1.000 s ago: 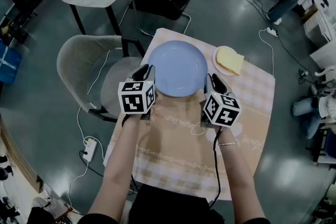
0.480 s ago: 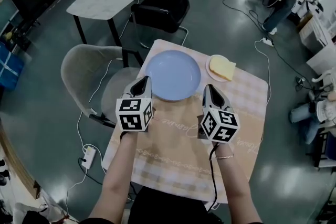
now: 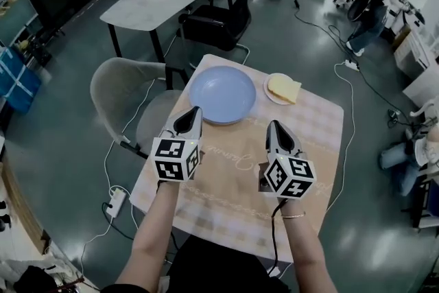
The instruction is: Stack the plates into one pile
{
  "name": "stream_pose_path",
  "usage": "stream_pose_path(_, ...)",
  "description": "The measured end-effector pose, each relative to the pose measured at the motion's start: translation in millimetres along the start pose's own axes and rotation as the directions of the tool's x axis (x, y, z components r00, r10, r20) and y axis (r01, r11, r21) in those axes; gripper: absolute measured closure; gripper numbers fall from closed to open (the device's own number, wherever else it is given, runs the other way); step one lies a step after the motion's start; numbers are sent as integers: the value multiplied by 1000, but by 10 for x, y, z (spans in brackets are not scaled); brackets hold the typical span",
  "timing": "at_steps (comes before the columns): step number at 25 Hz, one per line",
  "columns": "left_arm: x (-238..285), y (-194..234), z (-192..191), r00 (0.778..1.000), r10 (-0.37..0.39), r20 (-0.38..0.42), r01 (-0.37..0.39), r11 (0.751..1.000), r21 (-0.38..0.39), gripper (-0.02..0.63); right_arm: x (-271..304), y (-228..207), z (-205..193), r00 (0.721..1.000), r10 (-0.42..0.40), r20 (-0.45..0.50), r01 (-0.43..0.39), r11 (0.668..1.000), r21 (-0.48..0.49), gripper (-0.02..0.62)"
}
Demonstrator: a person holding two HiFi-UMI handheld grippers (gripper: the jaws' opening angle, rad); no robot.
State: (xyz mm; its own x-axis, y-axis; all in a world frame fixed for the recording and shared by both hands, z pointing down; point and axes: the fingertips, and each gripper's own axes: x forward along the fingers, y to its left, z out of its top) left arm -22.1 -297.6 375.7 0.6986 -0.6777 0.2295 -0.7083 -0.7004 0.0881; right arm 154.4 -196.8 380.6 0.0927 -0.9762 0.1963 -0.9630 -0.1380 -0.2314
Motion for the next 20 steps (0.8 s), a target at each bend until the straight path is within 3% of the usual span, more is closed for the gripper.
stream_pose_path(11,-569,-624,39,998,-39,44,37,998,56,600,-775,-69,-59,1000,2,21,-3,1000,14,589)
stream_pose_path(20,-896,-836,-82,999,-28,44,25,998,66,599,-1190,-101,-128,999,0,37,2,1000,-30,591)
